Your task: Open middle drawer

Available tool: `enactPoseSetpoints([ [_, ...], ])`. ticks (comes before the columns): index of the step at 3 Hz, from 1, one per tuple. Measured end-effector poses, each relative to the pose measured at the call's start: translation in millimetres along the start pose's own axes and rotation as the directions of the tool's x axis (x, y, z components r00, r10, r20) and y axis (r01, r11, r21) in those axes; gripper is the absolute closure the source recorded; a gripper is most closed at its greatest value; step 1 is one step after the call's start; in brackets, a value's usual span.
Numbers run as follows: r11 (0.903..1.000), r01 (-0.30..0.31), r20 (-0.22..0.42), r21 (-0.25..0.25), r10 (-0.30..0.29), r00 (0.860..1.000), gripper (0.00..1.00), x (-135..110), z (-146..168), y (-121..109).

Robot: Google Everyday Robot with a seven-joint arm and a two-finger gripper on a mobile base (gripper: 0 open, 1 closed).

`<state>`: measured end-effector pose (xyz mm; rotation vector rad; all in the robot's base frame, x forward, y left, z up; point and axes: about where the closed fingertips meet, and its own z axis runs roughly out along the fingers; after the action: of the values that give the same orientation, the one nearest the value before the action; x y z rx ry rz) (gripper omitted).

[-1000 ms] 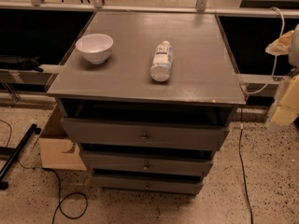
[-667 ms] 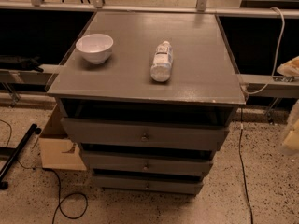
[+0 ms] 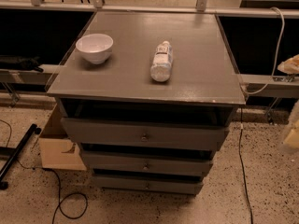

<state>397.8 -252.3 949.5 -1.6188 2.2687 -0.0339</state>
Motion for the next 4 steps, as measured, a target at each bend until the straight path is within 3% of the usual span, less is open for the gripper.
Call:
enactPoseSetpoints([
  [2,0.9930,-0.058,0.113,-0.103,0.069,0.991,0.00,27.4,25.1,33.7],
  [3,0.9826,-0.064,0.221,-0.174,0.103,0.970,0.00,28.0,35.5,50.0],
  [4,0.9667,-0.018,0.328,-0.255,0.104,0.939,0.00,15.8,45.9,55.7],
])
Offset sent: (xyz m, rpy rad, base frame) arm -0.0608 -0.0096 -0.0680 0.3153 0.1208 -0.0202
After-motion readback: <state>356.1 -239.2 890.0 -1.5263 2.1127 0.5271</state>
